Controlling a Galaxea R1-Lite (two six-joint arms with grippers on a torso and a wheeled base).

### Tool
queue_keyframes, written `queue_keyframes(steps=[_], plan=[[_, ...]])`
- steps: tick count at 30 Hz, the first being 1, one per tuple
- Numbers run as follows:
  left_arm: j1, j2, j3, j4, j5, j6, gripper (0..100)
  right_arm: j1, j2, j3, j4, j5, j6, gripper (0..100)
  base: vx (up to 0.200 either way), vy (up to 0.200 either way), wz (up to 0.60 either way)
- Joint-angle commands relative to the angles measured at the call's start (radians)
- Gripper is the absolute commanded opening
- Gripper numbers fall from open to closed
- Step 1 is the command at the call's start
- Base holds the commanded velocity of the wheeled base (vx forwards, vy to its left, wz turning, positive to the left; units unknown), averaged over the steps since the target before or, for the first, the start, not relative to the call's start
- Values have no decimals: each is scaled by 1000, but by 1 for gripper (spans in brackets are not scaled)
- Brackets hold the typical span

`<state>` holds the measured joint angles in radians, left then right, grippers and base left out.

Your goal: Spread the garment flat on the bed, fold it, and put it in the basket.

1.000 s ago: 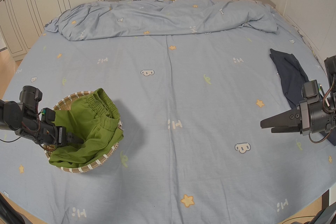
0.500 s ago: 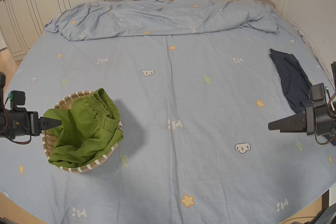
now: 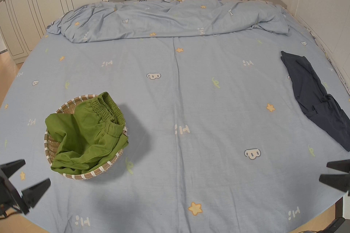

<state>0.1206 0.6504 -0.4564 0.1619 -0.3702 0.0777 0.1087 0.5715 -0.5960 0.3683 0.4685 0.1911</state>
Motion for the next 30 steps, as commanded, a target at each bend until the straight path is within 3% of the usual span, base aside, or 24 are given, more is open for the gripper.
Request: queue_keyframes(steps=[1, 5, 6, 9, 11, 12, 13, 15, 16, 18, 23, 25, 30], plan=[[-182, -517, 274, 93, 1, 2, 100, -75, -501, 160, 139, -13, -32, 100, 0, 0, 0], [-159, -578, 314, 88, 10, 2, 100, -100, -525, 205, 135, -18, -41, 100, 0, 0, 0], [-121, -626, 321, 87, 17, -6, 100, -106, -555, 246, 129, -18, -61, 100, 0, 0, 0], [-118, -650, 326, 80, 63, -22, 100, -106, -561, 311, 107, -44, -119, 100, 0, 0, 0], [-118, -650, 338, 62, 260, -41, 100, -106, -561, 390, 15, -212, -165, 100, 0, 0, 0], [-118, -650, 338, 62, 260, -41, 100, -106, -561, 390, 15, -212, -165, 100, 0, 0, 0], [-119, -650, 360, 14, 390, -87, 100, -106, -561, 472, -135, -340, -170, 100, 0, 0, 0], [-118, -650, 366, -2, 409, -99, 100, -106, -561, 492, -178, -360, -171, 100, 0, 0, 0], [-118, -650, 410, -101, 479, -144, 100, -106, -562, 596, -402, -441, -180, 100, 0, 0, 0], [-119, -650, 418, -117, 522, -171, 100, -106, -561, 596, -374, -505, -162, 100, 0, 0, 0], [-119, -650, 423, -117, 490, -156, 100, -107, -561, 596, -368, -504, -144, 100, 0, 0, 0], [-121, -649, 441, -120, 366, -53, 100, -107, -559, 596, -365, -496, -182, 100, 0, 0, 0], [-121, -649, 444, -128, 373, -78, 100, -106, -558, 594, -362, -462, -194, 100, 0, 0, 0]])
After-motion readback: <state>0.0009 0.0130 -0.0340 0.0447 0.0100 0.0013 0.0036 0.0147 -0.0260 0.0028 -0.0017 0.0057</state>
